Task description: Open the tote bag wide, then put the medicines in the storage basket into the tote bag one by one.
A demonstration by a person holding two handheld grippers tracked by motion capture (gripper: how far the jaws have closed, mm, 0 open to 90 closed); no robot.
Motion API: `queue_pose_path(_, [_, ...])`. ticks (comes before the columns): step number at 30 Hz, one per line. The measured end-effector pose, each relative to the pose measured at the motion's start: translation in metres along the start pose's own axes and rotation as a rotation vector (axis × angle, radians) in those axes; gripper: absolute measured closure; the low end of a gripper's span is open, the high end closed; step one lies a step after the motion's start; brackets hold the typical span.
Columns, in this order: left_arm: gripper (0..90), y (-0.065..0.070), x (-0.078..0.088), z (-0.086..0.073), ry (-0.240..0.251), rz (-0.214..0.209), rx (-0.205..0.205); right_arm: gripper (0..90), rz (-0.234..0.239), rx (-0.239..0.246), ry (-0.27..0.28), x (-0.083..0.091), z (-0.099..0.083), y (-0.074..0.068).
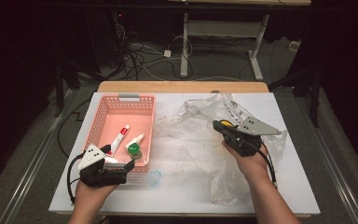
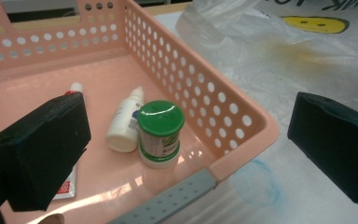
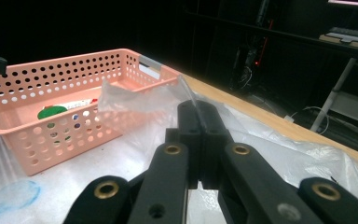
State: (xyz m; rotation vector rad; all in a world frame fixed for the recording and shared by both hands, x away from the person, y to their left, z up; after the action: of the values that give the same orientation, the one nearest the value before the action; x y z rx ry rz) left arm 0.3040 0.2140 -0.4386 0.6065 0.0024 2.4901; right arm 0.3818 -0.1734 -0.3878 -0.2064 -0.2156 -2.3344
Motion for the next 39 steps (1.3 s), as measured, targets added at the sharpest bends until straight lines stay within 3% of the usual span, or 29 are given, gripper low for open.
queue_pose_path(3, [0.0,-0.007,-0.001,-0.001,-0.024,0.012,0.008,90.0,0.002,0.002,0.000,0.000,0.000,0.000])
queue_pose_path(10, [0.0,-0.020,0.000,0.007,-0.013,0.045,0.030,90.0,0.008,-0.006,0.003,-0.001,0.000,0.000])
queue_pose_path(15, [0.0,-0.028,-0.004,0.012,-0.011,0.042,0.059,90.0,0.010,-0.008,0.006,-0.002,0.000,0.000])
queue_pose_path(22, [0.0,-0.037,-0.010,0.025,-0.023,0.064,0.047,90.0,0.019,-0.006,0.003,-0.001,0.000,0.000])
queue_pose_path(26, [0.0,-0.042,-0.014,0.036,-0.021,0.047,0.052,90.0,0.026,-0.003,0.005,-0.002,0.000,0.001])
queue_pose_path(39, [0.0,-0.063,-0.041,0.062,-0.084,0.044,0.060,90.0,0.034,-0.027,0.007,-0.003,-0.001,0.004])
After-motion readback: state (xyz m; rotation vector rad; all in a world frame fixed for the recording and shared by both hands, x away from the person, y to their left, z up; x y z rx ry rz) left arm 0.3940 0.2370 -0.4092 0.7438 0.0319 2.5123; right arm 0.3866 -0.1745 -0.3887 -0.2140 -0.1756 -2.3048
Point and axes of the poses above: each handheld gripper's, and its own axes: x roughly backward along the jaws, z roughly out of its top, y roughly to its right, the point moved 3 cm from there along -x, roughly forward along the jaws, and after that the axes turned 3 degrees about y, right-handed, at the moved point
